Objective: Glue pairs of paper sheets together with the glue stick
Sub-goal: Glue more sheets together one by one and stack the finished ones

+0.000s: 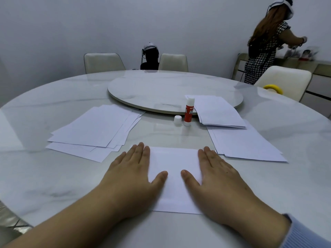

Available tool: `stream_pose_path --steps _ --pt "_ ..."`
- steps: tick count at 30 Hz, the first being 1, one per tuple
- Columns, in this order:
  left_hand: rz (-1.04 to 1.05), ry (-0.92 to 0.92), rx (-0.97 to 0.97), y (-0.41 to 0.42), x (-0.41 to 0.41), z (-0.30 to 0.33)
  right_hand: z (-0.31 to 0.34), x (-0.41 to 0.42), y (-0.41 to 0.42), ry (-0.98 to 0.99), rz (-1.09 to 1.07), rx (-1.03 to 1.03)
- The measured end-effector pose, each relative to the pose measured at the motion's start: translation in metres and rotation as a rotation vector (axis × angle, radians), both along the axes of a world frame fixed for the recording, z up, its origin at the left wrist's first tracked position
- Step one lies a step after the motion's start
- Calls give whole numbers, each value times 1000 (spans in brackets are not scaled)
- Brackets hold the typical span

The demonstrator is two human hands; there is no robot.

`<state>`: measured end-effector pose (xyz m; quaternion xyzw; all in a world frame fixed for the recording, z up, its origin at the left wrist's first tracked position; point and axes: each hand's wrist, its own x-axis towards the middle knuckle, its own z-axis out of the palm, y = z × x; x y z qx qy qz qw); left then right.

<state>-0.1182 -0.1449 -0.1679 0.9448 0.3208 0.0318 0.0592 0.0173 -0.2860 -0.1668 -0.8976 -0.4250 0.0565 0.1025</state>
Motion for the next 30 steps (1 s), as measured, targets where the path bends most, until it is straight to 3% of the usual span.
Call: stream_pose_path --steps 10,20,23,26,30 --pt "-7 -23 -17 1 -21 -2 4 -11 -24 22 -81 12" --pt "51 -62 -43 -4 -18 0 13 6 -34 11 -99 244" --pt "56 -74 -44 -6 -17 1 16 6 -39 139 -85 346" --pt "63 -75 -47 -6 -17 2 18 5 -42 423 -156 551" --pt "64 -95 -70 -4 -17 1 32 0 -43 751 -136 642"
